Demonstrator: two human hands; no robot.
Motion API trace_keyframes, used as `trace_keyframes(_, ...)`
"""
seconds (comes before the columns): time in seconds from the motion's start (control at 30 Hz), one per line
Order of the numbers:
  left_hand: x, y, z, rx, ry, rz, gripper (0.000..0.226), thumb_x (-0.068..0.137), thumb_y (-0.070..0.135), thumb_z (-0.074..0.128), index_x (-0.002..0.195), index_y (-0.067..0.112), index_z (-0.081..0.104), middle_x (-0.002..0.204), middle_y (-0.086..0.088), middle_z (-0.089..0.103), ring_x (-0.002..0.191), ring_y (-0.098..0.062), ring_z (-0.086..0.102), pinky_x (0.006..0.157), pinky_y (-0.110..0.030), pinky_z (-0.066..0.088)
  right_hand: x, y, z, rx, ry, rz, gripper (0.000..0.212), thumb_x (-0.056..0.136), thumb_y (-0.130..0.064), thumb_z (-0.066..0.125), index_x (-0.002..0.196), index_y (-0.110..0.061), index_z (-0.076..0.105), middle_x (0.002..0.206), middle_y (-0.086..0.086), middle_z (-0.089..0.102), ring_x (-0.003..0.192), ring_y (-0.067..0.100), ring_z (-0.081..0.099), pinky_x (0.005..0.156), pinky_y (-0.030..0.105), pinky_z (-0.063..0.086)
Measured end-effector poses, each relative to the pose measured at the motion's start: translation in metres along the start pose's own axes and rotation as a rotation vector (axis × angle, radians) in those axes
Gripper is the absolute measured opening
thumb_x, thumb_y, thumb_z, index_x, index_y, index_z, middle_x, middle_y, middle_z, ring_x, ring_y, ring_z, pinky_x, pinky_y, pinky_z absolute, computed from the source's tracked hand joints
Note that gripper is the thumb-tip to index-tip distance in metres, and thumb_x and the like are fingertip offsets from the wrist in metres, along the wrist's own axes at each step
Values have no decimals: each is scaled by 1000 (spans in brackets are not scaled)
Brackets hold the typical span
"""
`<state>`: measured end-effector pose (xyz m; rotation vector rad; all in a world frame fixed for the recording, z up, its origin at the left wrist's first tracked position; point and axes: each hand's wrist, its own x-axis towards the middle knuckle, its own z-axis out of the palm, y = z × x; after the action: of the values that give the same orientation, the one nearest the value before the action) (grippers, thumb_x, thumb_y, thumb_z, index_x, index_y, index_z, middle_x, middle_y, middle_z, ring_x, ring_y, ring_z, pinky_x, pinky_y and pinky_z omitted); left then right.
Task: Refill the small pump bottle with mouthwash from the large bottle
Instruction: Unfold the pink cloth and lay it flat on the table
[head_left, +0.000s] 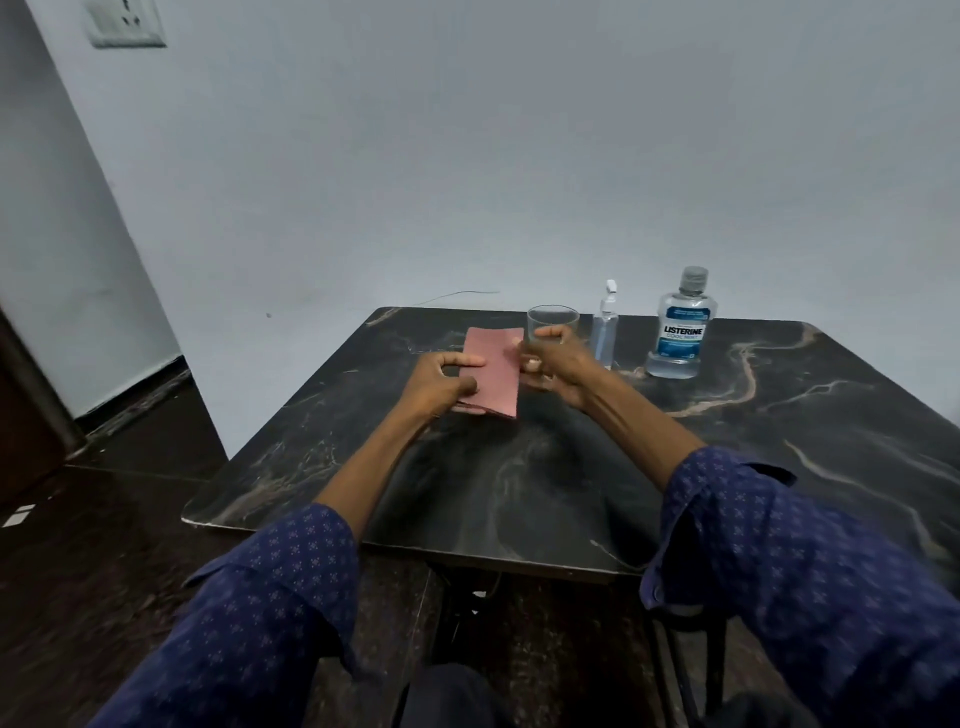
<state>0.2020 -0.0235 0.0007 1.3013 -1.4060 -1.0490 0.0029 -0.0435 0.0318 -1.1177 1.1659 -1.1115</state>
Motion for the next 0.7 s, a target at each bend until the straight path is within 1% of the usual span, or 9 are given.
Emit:
trace_keyframes(0.07, 11, -8, 3, -24, 35, -25, 41, 91, -16, 66, 124, 7, 72, 130, -23, 65, 89, -32, 78, 63, -33, 67, 6, 5, 9, -120, -63, 66, 19, 97, -2, 69, 102, -15, 56, 103, 12, 72, 93, 25, 74, 86, 47, 63)
trace_keyframes(0.1, 17, -12, 3, -7, 43, -20, 44, 91, -17, 64, 129, 5, 69, 132, -23, 64, 89, -30, 78, 62, -31, 66, 10, 8, 12, -175, -72, 71, 16, 98, 0, 67, 98, -14, 59, 101, 12, 71, 89, 22, 72, 88, 47, 63)
trace_keyframes(0.17, 30, -17, 3, 71, 66, 11, 49, 90, -15, 63, 135, 6, 64, 136, -18, 61, 92, -25, 75, 64, -31, 66, 23, 11, 18, -256, -46, 26, 15, 98, 5, 63, 108, -5, 67, 106, 15, 71, 90, 21, 70, 96, 47, 61)
trace_keyframes(0.23, 42, -17, 1, 206, 94, 47, 53, 88, -9, 66, 138, 8, 63, 139, -13, 62, 105, -24, 71, 83, -37, 65, 34, 11, 23, -368, -8, -32, 26, 97, 6, 64, 123, 5, 68, 114, 21, 71, 100, 25, 71, 102, 46, 59)
trace_keyframes(0.33, 62, -13, -3, 425, 104, 93, 57, 86, -1, 73, 142, 8, 63, 141, -13, 60, 123, -27, 64, 103, -37, 55, 47, 11, 29, -609, 4, -133, 42, 94, 1, 70, 136, 2, 65, 129, 21, 70, 111, 27, 70, 100, 35, 57)
trace_keyframes(0.4, 72, -11, -4, 534, 102, 103, 58, 86, 4, 77, 142, 8, 63, 143, -13, 58, 128, -29, 61, 106, -36, 51, 52, 13, 32, -733, -23, -171, 54, 92, -5, 74, 144, -3, 60, 140, 16, 65, 118, 23, 65, 99, 28, 51)
trace_keyframes(0.5, 82, -13, -6, 612, 79, 94, 63, 84, 3, 77, 145, 6, 61, 146, -15, 58, 133, -31, 59, 109, -36, 49, 57, 20, 35, -878, -63, -208, 70, 87, -13, 83, 150, -3, 55, 149, 13, 60, 133, 27, 60, 112, 34, 47)
trace_keyframes(0.6, 84, -19, -7, 643, 66, 97, 61, 84, -2, 72, 144, 1, 62, 147, -18, 63, 136, -34, 58, 113, -38, 47, 60, 24, 35, -899, -77, -214, 74, 83, -15, 86, 149, -3, 54, 144, 16, 63, 126, 29, 64, 110, 38, 50)
trace_keyframes(0.7, 82, -25, -9, 662, 56, 120, 56, 87, -2, 68, 143, 1, 64, 144, -17, 65, 138, -36, 56, 114, -42, 47, 58, 26, 34, -982, -110, -232, 79, 83, -26, 89, 150, -5, 54, 147, 15, 62, 130, 29, 62, 106, 32, 47)
